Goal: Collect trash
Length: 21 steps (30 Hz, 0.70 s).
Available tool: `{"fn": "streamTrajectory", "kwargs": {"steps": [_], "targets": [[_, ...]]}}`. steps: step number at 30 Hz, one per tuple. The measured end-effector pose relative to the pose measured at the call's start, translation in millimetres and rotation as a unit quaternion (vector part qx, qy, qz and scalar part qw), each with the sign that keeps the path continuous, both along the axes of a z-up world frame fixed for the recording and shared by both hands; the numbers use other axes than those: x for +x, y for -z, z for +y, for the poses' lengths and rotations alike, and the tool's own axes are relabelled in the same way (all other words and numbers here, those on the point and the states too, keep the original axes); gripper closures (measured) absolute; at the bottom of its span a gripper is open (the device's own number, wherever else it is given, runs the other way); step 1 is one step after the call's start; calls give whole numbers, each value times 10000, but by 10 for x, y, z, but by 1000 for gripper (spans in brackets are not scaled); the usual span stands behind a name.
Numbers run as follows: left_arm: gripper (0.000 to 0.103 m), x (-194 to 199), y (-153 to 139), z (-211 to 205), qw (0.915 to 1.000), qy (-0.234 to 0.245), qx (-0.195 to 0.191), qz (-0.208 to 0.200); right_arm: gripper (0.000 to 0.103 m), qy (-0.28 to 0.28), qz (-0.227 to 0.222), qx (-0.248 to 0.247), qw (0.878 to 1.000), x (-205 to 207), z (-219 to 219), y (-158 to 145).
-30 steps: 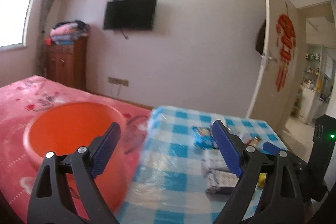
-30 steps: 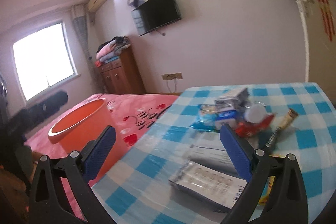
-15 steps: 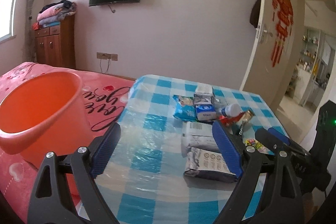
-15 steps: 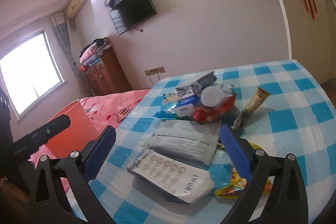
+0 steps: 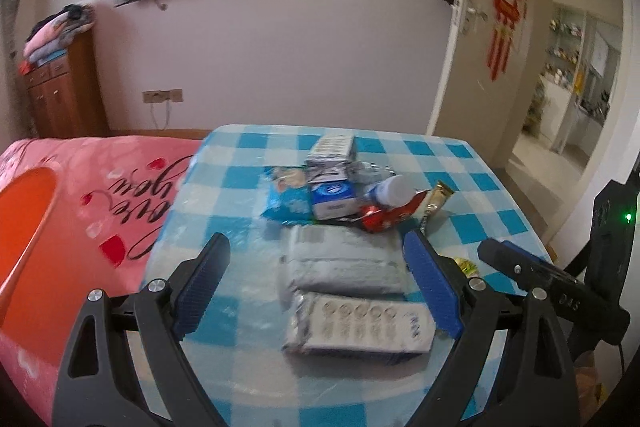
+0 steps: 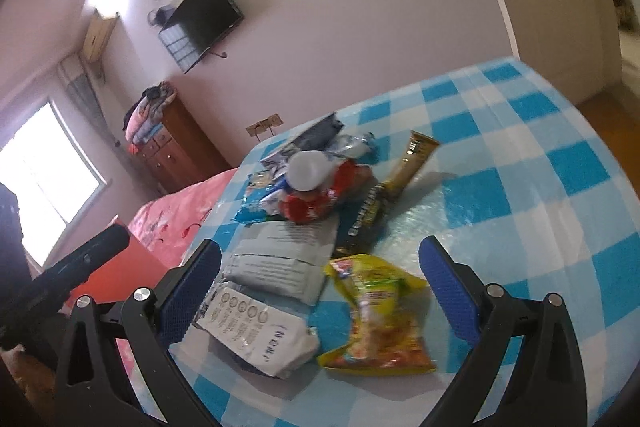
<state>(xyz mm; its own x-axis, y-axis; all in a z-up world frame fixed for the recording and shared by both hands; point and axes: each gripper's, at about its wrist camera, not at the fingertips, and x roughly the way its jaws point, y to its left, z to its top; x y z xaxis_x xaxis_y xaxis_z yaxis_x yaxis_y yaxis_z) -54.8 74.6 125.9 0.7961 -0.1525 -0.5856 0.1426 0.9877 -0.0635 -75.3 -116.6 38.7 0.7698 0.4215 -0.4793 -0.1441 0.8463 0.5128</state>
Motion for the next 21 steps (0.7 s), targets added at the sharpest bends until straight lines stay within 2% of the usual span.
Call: {"fn": "streamTrajectory", "kwargs": {"steps": [2, 8, 10, 12, 15, 19, 21], "targets": [[14, 157, -7, -114, 9999, 67, 113, 50, 5, 88, 149, 86, 9998, 49, -129, 48], [14, 874, -20, -411, 9972, 431, 292, 535, 5, 118, 429, 390, 9982, 165, -404, 185], [14, 1194, -3, -499, 9943, 653, 233, 812, 5, 81, 484, 488, 9976, 202, -456, 219], [14, 1429, 31, -543, 9926, 651, 220, 1004, 5, 5, 546, 590, 9968, 230, -490, 243], [14, 1884, 141, -609, 9848, 817, 124, 1527, 5, -107, 563, 634, 9963, 250, -511, 250], [14, 2349, 336, -681, 9771, 733, 457, 1945, 5, -311, 571, 609, 9960, 267, -476, 242], [14, 2449, 391, -691, 9757, 654, 612, 2000, 5, -393, 593, 525, 9961, 279, -444, 241]]}}
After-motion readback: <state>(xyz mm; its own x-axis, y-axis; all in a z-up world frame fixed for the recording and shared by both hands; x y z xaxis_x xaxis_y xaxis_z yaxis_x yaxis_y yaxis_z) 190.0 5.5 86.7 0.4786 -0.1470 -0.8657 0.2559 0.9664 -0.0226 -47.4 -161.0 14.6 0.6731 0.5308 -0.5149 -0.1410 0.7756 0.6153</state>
